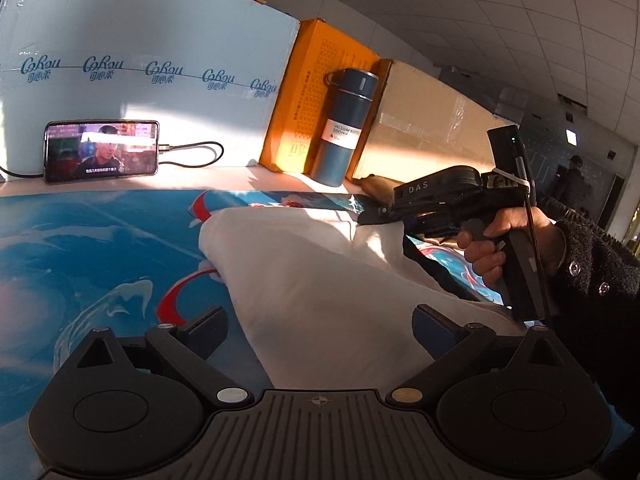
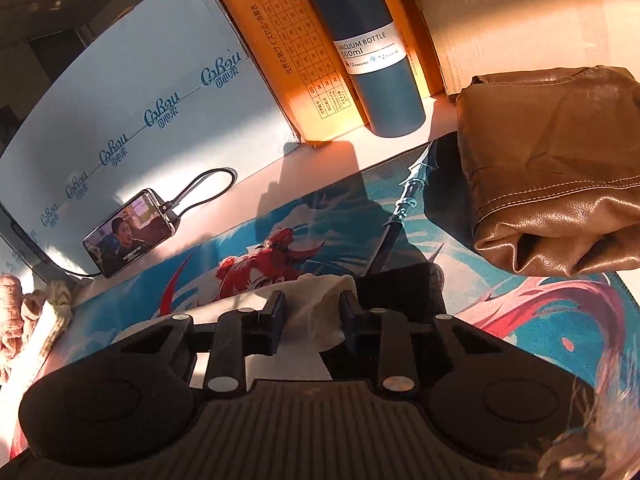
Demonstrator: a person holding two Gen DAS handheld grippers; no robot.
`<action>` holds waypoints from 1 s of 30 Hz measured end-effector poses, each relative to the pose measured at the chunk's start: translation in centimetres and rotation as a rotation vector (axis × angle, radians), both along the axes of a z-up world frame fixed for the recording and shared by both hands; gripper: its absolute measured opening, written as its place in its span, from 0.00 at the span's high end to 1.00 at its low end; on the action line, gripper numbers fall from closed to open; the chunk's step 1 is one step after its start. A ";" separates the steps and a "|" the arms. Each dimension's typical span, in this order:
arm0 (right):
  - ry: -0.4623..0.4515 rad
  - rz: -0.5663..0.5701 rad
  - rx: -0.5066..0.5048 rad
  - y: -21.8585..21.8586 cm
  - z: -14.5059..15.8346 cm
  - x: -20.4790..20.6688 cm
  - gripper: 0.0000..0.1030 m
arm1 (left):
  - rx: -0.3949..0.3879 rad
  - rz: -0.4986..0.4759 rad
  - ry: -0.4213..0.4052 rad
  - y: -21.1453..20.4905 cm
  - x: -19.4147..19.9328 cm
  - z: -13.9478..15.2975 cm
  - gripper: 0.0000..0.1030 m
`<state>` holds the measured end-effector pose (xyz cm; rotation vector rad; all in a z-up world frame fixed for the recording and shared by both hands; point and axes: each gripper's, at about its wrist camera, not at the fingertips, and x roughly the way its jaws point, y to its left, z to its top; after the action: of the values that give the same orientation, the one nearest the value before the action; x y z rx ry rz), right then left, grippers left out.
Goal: Fold clothes
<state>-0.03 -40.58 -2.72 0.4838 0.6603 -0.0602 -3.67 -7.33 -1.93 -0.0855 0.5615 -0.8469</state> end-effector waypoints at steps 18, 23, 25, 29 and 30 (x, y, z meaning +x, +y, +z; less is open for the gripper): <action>-0.145 -0.009 -0.250 2.5 4.4 -6.3 0.61 | -0.013 -0.037 0.004 -0.2 -0.1 0.0 0.02; -0.180 0.092 -0.266 5.2 4.0 -10.8 0.40 | -0.011 -0.039 0.007 -0.3 -0.1 -0.1 0.02; -0.145 0.097 -0.296 6.0 3.3 -12.4 0.36 | -0.007 -0.040 0.011 -0.3 -0.1 -0.1 0.02; -0.111 0.081 -0.271 6.1 2.0 -14.7 0.35 | -0.005 -0.041 0.014 -0.4 -0.1 -0.1 0.02; -0.107 0.077 -0.270 6.1 1.7 -15.3 0.33 | -0.004 -0.040 0.015 -0.4 -0.1 -0.1 0.02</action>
<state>-15.33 -34.46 -0.99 0.1995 0.5555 -0.0501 -3.74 -7.72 -2.06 -0.0846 0.5774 -0.8874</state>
